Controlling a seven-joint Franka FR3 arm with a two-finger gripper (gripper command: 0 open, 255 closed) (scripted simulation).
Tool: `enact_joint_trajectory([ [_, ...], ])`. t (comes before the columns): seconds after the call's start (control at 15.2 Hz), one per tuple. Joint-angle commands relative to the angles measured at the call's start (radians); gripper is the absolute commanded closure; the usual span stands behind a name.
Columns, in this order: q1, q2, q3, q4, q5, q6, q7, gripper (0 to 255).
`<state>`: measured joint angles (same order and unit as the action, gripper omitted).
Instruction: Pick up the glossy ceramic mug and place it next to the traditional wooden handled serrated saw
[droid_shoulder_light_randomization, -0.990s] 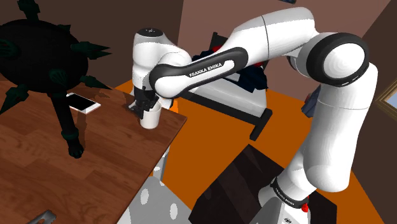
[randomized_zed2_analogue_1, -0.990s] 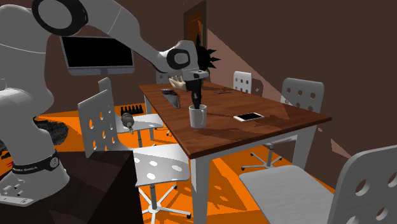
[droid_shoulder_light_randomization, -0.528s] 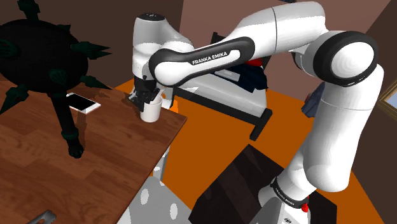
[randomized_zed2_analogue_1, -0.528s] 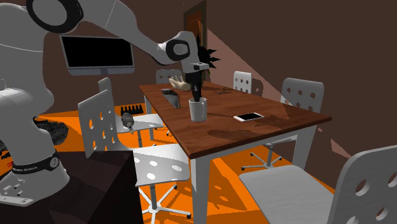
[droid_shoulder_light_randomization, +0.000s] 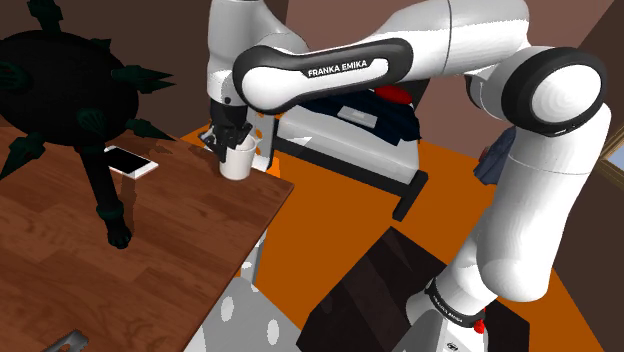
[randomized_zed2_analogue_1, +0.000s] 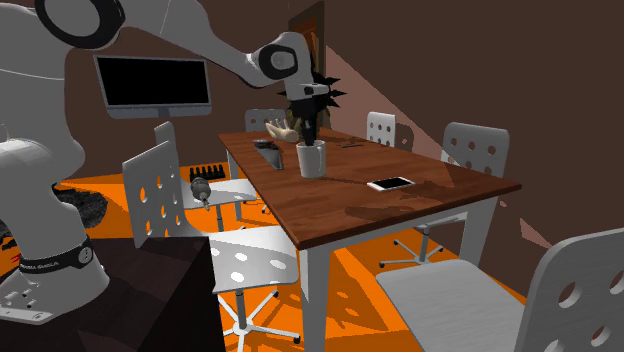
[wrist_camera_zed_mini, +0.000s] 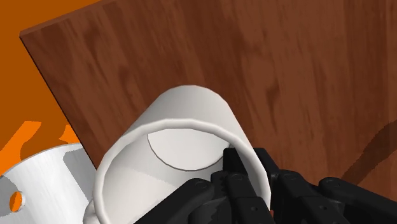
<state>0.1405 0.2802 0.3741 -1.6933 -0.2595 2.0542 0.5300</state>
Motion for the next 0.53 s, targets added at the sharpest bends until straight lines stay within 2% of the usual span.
enact_joint_trajectory([
  [0.0, -0.001, -0.008, 0.002, 0.017, 0.006, -0.024, -0.006, 255],
  [0.46, 0.001, -0.022, 0.006, 0.093, 0.019, -0.111, -0.024, 255],
])
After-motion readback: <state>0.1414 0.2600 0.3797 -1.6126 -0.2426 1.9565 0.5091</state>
